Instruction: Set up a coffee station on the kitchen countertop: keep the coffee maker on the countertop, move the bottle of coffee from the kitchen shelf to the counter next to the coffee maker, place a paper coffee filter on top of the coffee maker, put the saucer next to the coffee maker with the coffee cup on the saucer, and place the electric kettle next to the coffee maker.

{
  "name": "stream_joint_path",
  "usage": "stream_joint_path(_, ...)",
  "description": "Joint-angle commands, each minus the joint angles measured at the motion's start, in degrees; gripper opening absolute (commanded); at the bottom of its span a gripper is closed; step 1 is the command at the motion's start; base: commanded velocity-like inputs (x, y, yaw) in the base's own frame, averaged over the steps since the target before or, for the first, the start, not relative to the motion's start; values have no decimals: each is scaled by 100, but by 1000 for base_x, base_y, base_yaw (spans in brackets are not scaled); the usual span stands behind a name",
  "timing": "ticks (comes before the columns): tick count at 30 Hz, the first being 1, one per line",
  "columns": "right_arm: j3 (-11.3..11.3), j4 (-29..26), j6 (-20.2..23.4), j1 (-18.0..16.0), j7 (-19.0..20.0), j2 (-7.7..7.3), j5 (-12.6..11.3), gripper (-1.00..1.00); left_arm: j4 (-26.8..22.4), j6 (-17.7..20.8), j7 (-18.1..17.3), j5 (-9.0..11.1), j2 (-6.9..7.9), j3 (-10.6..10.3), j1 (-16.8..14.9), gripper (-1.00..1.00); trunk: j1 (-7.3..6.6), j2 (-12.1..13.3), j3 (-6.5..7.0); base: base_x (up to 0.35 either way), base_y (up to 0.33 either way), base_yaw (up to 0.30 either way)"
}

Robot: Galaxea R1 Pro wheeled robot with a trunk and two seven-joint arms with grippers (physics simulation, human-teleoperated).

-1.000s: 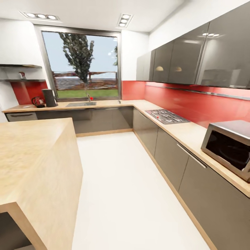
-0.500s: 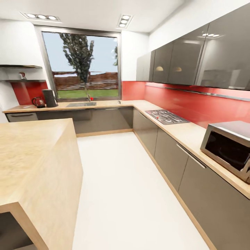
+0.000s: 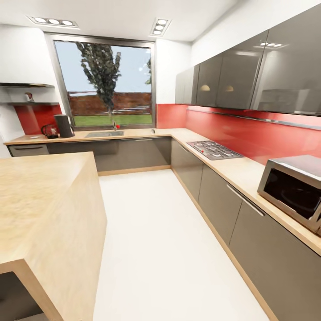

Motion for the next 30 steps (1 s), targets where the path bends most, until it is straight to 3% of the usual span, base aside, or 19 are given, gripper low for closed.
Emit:
stream_joint_path(1,-3,5,-17,-3,-9,-3,19,100,16,-63,-6,-8,-7,38,-6,100,3,-10,-14,0,0,98)
stream_joint_path(17,-20,19,-48,-3,-27,37,-6,100,32,-134,-16,-7,-31,90,-4,100,3,-10,-121,0,0,165)
stream_joint_path(25,-11,34,-52,-3,-19,2,2,100,32,-172,-42,-63,-4,63,-13,100,3,-10,-132,15,0,30)
stream_joint_path(30,-9,39,-53,-3,-15,-4,2,100,31,-176,-48,-71,3,54,-17,100,3,-10,-133,250,0,2)
